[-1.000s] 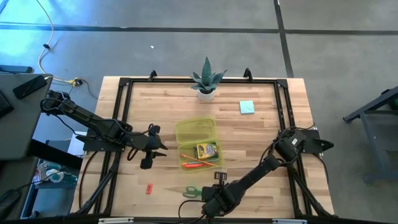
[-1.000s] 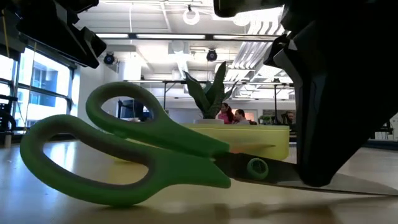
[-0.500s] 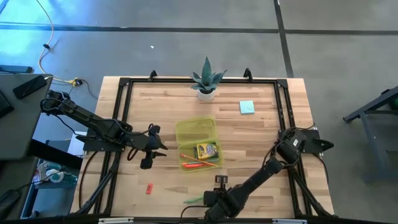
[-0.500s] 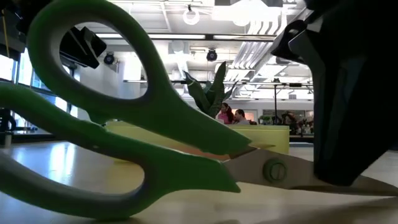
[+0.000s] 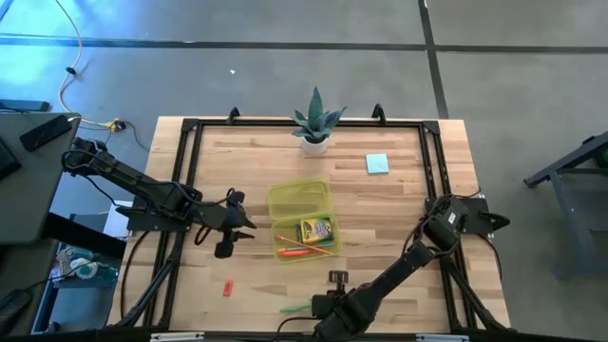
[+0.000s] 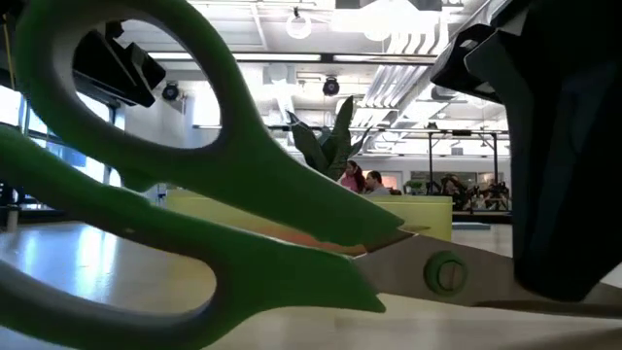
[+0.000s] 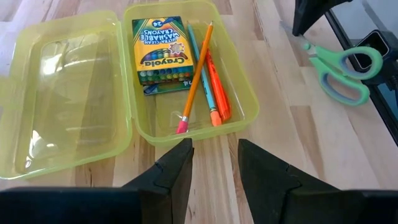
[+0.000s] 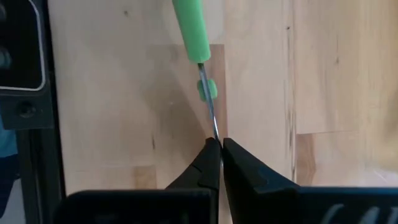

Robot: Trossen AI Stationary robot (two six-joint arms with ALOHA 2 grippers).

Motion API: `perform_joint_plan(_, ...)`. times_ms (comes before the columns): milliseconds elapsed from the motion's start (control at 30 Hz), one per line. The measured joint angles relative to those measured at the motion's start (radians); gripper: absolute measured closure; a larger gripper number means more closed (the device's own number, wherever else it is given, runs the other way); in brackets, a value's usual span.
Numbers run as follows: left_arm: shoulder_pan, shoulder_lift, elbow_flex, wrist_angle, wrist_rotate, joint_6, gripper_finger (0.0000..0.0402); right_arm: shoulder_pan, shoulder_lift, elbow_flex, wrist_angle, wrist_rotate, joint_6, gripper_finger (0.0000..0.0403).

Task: Pack school essentials
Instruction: Put the green scissors into the yellow school supply box

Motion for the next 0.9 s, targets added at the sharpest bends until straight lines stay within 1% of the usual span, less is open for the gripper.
perform_joint_plan(200, 0.0, 0.0, 0.0, 0.0, 0.0, 0.0, 0.0282, -0.001, 0.0, 0.0, 0.011, -0.023, 0.015, 0.0396)
perform_joint_plan(433, 0.0, 0.0, 0.0, 0.0, 0.0, 0.0, 0.0282, -0.006, 0.0, 0.0, 0.011, -0.05, 0.029, 0.0357)
perform_joint_plan(533, 0.0, 0.0, 0.0, 0.0, 0.0, 0.0, 0.0282, -0.006, 0.0, 0.0, 0.008, -0.046, 0.029, 0.0347)
perform_joint_plan(767, 0.0, 0.0, 0.0, 0.0, 0.0, 0.0, 0.0282, -0.024, 0.0, 0.0, -0.003, -0.014, 0.042, 0.0348)
perform_joint_plan(900, 0.0, 0.0, 0.0, 0.0, 0.0, 0.0, 0.0282, -0.027, 0.0, 0.0, -0.012, -0.001, 0.042, 0.0365)
